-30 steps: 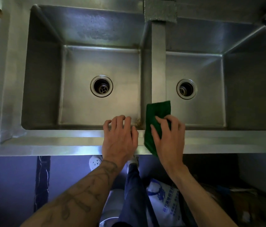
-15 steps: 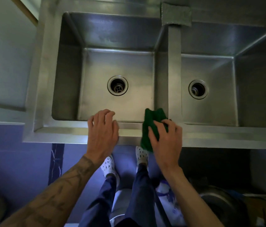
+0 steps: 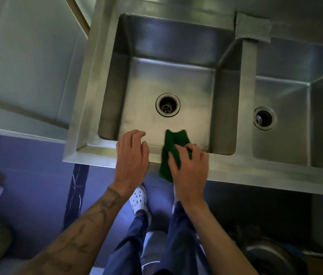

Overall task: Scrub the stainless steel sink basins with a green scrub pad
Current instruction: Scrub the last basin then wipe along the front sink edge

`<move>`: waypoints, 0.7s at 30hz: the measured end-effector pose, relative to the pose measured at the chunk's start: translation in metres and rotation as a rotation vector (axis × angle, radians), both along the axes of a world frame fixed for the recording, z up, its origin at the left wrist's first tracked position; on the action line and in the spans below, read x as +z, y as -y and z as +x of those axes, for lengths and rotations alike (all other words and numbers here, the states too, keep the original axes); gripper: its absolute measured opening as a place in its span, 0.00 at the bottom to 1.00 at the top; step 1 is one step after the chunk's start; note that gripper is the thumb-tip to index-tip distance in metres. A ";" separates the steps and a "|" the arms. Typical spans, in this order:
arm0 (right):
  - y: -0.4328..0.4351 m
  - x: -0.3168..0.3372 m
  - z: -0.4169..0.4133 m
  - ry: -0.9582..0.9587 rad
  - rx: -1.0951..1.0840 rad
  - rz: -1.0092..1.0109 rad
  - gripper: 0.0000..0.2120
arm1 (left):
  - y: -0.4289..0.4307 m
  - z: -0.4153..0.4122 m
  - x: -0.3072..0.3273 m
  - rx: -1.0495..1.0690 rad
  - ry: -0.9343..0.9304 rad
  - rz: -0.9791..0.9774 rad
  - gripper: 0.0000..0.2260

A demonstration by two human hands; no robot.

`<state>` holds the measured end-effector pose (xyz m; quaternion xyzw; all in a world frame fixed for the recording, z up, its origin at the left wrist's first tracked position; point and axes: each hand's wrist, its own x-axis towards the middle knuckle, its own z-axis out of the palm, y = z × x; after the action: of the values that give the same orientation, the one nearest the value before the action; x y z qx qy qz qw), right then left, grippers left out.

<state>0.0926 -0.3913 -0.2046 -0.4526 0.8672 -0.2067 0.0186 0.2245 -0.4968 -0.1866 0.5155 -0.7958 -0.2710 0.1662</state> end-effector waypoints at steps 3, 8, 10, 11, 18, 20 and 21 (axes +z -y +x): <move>-0.011 -0.004 -0.009 0.068 -0.187 0.017 0.13 | 0.005 0.017 0.000 0.016 -0.027 0.017 0.13; 0.022 -0.005 0.042 -0.018 -0.179 0.055 0.13 | 0.007 0.034 -0.001 0.045 -0.089 0.026 0.13; 0.042 0.000 0.069 0.013 -0.149 0.073 0.13 | 0.007 0.040 -0.001 0.064 -0.098 0.019 0.15; 0.052 0.003 0.081 0.038 -0.129 0.068 0.13 | 0.008 0.042 0.000 0.080 -0.098 0.016 0.16; 0.066 0.004 0.077 0.000 0.187 0.062 0.13 | 0.043 0.078 0.004 0.264 0.159 -0.141 0.12; 0.060 0.001 0.071 0.012 0.124 0.070 0.13 | 0.062 0.093 0.003 0.345 0.221 -0.150 0.11; 0.060 0.000 0.074 0.011 0.099 0.066 0.14 | 0.069 0.098 0.001 0.368 0.234 -0.145 0.10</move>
<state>0.1671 -0.4512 -0.2049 -0.4927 0.8501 -0.1792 0.0488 0.3227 -0.5656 -0.1852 0.6663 -0.7197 -0.1165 0.1562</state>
